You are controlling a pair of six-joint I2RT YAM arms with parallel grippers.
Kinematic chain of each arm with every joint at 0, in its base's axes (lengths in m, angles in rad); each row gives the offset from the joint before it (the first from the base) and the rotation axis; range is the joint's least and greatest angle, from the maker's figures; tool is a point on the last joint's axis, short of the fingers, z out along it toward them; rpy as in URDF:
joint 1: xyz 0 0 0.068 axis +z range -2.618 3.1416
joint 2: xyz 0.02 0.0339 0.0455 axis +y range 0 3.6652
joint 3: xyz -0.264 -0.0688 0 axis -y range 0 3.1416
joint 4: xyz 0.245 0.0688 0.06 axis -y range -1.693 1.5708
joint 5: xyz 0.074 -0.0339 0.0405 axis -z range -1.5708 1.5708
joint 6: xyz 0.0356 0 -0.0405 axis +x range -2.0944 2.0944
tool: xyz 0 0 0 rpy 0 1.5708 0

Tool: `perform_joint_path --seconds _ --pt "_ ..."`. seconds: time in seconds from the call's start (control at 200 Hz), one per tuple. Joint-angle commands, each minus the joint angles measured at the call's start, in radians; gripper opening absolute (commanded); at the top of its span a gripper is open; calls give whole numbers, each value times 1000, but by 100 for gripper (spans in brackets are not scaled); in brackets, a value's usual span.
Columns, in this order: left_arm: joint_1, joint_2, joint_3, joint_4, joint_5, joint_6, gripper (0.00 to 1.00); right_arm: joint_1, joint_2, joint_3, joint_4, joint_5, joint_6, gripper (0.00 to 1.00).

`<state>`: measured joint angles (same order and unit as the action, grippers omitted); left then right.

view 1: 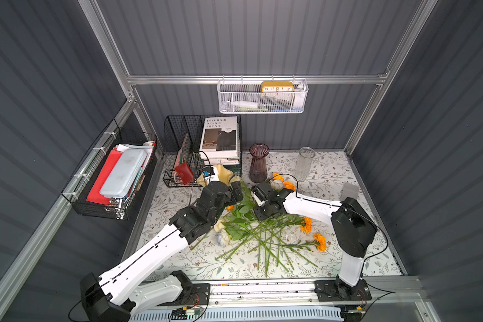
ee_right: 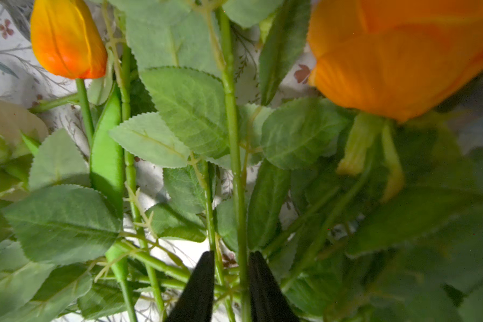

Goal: Arrange the flowers in different vases according to their colors
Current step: Adjust the flower at the center of the board.

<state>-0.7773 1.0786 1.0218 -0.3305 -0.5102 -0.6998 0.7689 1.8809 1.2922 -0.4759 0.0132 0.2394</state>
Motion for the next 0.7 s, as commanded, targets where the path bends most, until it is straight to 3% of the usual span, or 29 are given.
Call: perform_joint_path --seconds 0.0,0.085,0.465,0.695 --pt "2 -20 -6 -17 -29 -8 94 -3 16 30 -26 30 -16 15" --pt "2 -30 -7 -25 -37 -10 94 -3 8 35 -26 31 -23 6" --pt "1 -54 -18 -44 -59 -12 95 -6 48 91 -69 32 -54 0" --pt "1 -57 -18 -53 -67 -8 96 -6 -90 103 -110 79 -87 0"
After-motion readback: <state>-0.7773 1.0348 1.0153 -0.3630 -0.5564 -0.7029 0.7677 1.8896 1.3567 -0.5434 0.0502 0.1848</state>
